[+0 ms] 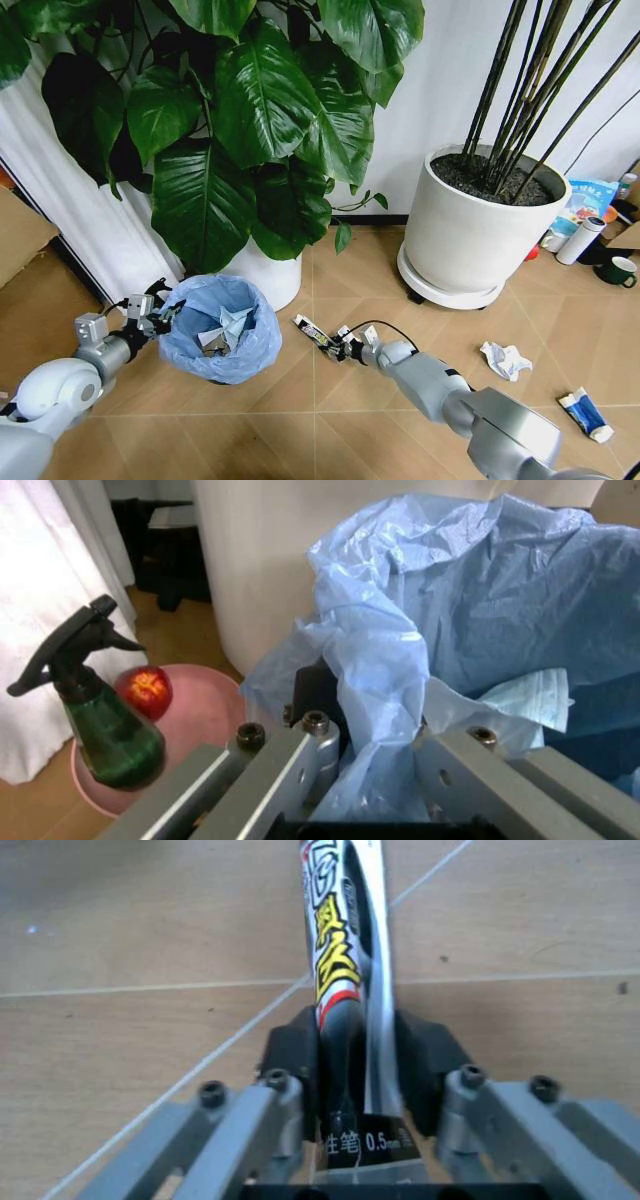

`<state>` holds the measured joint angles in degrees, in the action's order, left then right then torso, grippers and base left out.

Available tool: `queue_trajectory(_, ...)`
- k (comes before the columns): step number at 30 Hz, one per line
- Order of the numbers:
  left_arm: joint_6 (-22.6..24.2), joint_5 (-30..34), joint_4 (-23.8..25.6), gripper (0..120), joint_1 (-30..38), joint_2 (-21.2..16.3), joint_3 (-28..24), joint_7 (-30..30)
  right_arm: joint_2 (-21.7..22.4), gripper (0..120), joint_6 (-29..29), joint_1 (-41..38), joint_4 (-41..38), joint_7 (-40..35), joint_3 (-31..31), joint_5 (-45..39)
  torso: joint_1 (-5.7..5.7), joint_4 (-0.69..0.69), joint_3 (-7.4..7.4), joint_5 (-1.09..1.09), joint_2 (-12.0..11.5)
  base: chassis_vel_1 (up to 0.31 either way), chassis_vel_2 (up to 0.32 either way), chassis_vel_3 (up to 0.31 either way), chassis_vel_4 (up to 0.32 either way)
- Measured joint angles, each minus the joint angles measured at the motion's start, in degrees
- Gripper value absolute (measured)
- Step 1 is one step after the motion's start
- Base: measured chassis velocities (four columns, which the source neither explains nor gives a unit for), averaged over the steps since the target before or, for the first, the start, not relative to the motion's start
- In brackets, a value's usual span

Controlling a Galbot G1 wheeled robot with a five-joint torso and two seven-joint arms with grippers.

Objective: Pick up the trash bin and place the garbage on the floor into it.

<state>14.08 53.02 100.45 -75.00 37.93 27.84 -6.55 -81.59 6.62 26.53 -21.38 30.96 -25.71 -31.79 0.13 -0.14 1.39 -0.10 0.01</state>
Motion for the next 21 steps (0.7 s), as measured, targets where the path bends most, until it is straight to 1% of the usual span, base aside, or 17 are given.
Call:
queue_trajectory(1,0.00,0.00,0.07,0,-0.09,0.00,0.02,0.00,0.16,18,-0.09,0.10,-0.23,0.26,-0.09,-0.23,0.00,0.00,0.00,0.00,0.00,0.000,0.000,0.000,0.000)
queue_trajectory(3,0.00,0.06,0.62,0,-0.51,-0.06,0.25,0.00,0.67,8,-0.25,0.22,-0.78,0.92,-0.39,-0.71,0.00,0.01,0.01,0.01,0.00,0.000,0.000,0.000,0.000)
queue_trajectory(5,0.00,0.11,0.93,0,-0.80,-0.10,0.36,0.00,0.87,7,-0.28,0.28,-1.05,1.16,-0.49,-0.82,0.00,0.00,0.01,0.01,0.00,0.000,0.000,0.000,0.000)
queue_trajectory(7,0.00,0.12,1.57,0,-1.48,-0.22,0.49,-0.02,1.47,1,-0.32,0.50,-2.07,1.68,-0.61,-1.12,0.01,0.01,0.02,0.00,0.00,0.000,0.000,0.000,0.000)
queue_trajectory(9,0.00,0.12,1.86,0,-1.83,-0.28,0.57,-0.05,1.90,0,-0.37,0.68,-2.94,1.94,-0.64,-1.53,0.01,0.01,0.03,0.00,-0.01,0.000,0.000,0.000,0.000)
queue_trajectory(13,-0.01,-0.15,3.13,0,-3.15,-1.14,0.38,-0.30,5.91,0,-0.38,2.07,-10.39,3.02,-0.64,-3.74,0.02,0.00,0.03,0.00,-0.01,0.000,0.000,0.000,0.000)
queue_trajectory(14,-0.01,-0.15,3.13,0,-3.15,-1.14,0.38,-0.30,5.91,0,-0.38,2.07,-10.39,3.02,-0.64,-3.74,0.02,0.00,0.03,0.00,-0.01,0.000,0.000,0.000,0.000)
queue_trajectory(15,0.00,-0.24,3.36,0,-3.21,-1.40,0.12,-0.33,7.20,0,0.19,2.56,-12.57,3.75,-0.25,-3.95,0.02,0.00,0.03,0.00,-0.01,0.000,0.000,0.000,0.000)
queue_trajectory(16,-0.01,-0.25,3.48,0,-2.95,-1.65,-0.22,-0.33,8.52,0,1.17,3.11,-14.61,4.89,0.88,-3.80,0.02,0.00,0.03,0.00,-0.01,0.000,0.000,0.000,0.000)
queue_trajectory(18,0.00,-0.22,3.49,0,-2.65,-1.82,-0.48,-0.33,9.32,0,1.62,3.41,-15.65,5.49,1.54,-3.70,0.02,0.00,0.02,0.00,-0.01,0.000,0.000,0.000,0.000)
queue_trajectory(20,0.04,-0.03,3.49,0,-1.74,-2.28,-1.17,-0.25,11.91,0,2.93,4.06,-17.74,8.13,3.93,-2.55,0.02,-0.02,0.02,0.01,-0.01,0.000,0.000,0.000,0.000)
queue_trajectory(21,0.10,0.04,3.42,0,-1.40,-2.41,-1.45,-0.21,13.36,0,3.80,4.19,-18.14,9.90,5.26,-1.77,0.02,0.00,0.02,0.04,-0.01,0.000,0.000,0.000,0.000)
